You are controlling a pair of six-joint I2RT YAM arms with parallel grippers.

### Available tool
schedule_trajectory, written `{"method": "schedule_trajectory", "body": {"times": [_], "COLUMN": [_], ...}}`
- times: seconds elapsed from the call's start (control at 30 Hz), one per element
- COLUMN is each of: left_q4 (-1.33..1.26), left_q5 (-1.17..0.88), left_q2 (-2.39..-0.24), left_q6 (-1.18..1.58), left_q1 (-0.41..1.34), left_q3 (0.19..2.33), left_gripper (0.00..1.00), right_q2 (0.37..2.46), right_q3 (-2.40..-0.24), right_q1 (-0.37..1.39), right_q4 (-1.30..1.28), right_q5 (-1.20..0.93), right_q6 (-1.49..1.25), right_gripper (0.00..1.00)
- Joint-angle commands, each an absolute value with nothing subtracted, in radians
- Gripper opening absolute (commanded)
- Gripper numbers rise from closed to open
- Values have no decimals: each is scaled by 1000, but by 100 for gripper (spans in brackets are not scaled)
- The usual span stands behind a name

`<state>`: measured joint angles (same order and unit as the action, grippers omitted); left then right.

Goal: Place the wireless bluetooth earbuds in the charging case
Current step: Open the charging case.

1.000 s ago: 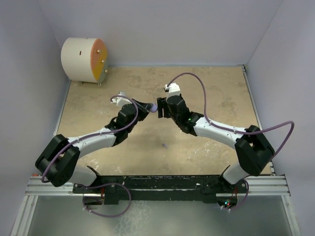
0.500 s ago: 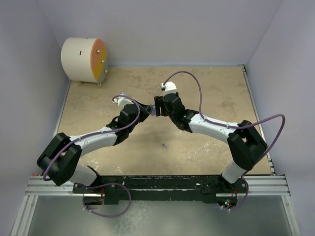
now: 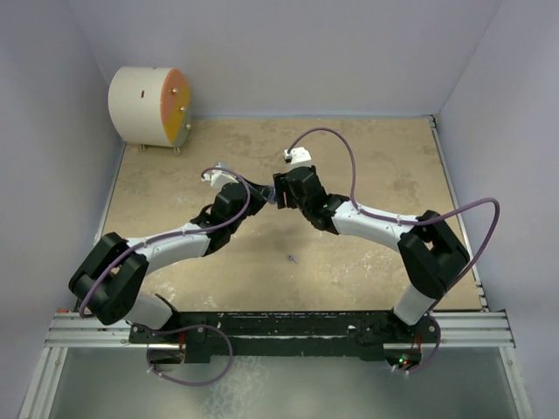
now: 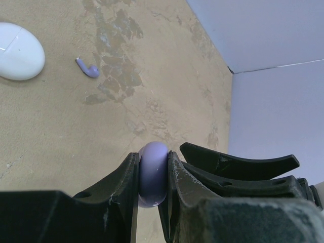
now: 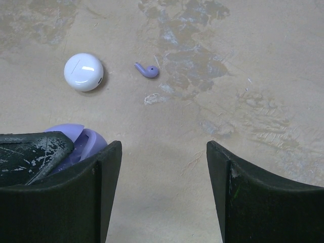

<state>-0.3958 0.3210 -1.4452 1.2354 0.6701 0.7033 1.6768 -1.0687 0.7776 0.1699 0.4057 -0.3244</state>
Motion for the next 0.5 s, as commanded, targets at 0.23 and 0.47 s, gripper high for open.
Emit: {"method": "schedule_trajectory", "body": {"times": [0.23,0.47], "left_q4": [-492,-547], "left_q5": [280,262], "left_q2": [-1451,-1458], "left_q6": [1267,1297], "left_q1": [680,680], "left_q3": [730,709], "left_gripper": [0,0], "right_q2": [1700,1694], "right_q3": [-1122,-1116], "right_q1": [781,781], "right_q4": [228,261], "right_q5": [363,321], "right_q6": [-333,-344], "right_gripper": [71,71]}}
